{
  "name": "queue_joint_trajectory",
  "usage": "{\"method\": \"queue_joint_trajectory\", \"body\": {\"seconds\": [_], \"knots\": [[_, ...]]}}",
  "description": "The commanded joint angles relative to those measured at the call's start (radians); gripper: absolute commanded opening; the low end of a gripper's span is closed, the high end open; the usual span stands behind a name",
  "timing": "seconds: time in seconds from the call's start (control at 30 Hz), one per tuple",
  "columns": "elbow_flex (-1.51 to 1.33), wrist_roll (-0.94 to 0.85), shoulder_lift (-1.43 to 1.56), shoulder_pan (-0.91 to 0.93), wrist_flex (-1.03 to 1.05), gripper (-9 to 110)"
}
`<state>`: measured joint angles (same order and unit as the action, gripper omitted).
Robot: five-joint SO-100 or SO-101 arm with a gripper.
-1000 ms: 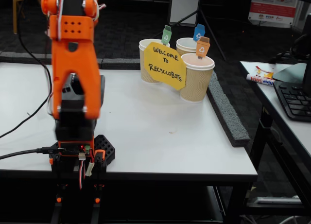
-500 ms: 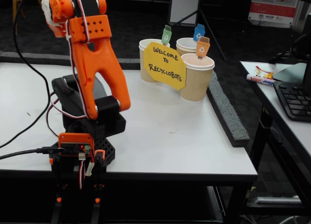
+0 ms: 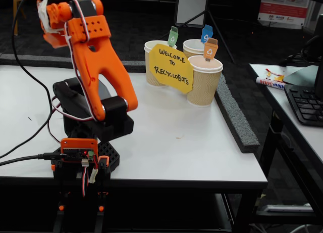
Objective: Sort rubbish by color.
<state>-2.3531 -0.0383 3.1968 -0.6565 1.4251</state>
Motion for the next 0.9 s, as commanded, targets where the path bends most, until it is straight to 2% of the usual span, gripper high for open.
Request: {"method": "queue_joint_trajectory", "body": {"seconds": [0.0, 0.23, 0.63, 0.87], "knots": [[-0.008, -0.009, -0.031, -0.035, -0.061, 0], [-0.035, -0.009, -0.032, -0.141, -0.084, 0], [-0.031, -0.011, -0.032, -0.137, -0.058, 0], [-0.041, -0.018, -0.04, 0.158, -0.08, 0]]}}
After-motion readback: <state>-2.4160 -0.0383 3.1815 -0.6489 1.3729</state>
